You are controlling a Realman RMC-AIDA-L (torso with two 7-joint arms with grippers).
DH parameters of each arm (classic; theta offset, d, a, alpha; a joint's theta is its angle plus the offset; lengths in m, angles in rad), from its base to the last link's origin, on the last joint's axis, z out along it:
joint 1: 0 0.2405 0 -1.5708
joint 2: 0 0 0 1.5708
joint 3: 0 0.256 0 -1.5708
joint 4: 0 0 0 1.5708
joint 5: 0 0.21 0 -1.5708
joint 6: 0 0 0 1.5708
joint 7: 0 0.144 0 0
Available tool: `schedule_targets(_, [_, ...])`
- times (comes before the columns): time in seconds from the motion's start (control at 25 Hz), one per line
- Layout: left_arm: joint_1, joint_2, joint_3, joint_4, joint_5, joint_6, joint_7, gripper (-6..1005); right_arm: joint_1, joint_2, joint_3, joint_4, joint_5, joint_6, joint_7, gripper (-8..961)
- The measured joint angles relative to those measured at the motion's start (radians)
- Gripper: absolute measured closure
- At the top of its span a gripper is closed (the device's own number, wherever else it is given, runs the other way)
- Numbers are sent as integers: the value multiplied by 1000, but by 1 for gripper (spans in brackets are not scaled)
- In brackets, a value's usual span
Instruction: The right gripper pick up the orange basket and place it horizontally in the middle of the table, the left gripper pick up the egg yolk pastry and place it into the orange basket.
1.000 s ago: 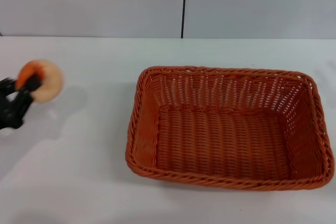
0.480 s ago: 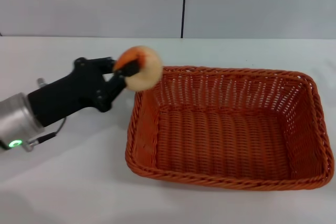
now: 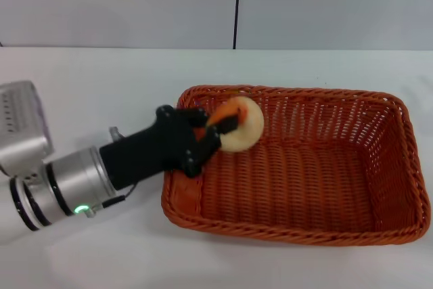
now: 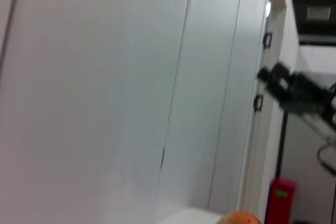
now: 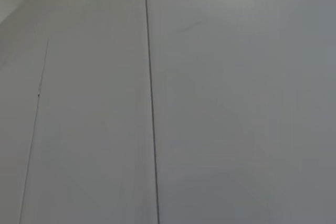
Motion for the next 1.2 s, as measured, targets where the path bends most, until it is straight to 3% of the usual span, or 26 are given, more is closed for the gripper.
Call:
schedule_targets(0.24, [25,2,-5,-22,-3,-37,5,910,7,-2,33,40,1,11,-1,492])
schedule_targets(0.44, [49,5,-8,-18,-7,-33,5,747,5,-3,55,50,1,13,-3,490])
schedule_targets(0.68, [82,9,-16,-4,-8,-24,4,440,-10,0,107,65,2,53,-3,487])
schedule_targets(0.72, [144,11,-120,49,-11,23,4,372,-14,0,125,77,2,67,-7,487])
schedule_targets(0.8, [165,11,-163,66,-11,37,4,294,-21,-1,154,101,2,88,-32,486])
schedule_targets(0.88, [260,11,-370,134,-11,97,14,274,-28,-1,182,126,2,101,-81,485])
schedule_targets(1.2, [382,12,-678,140,-12,134,143,194,-32,0,279,262,3,112,-290,482])
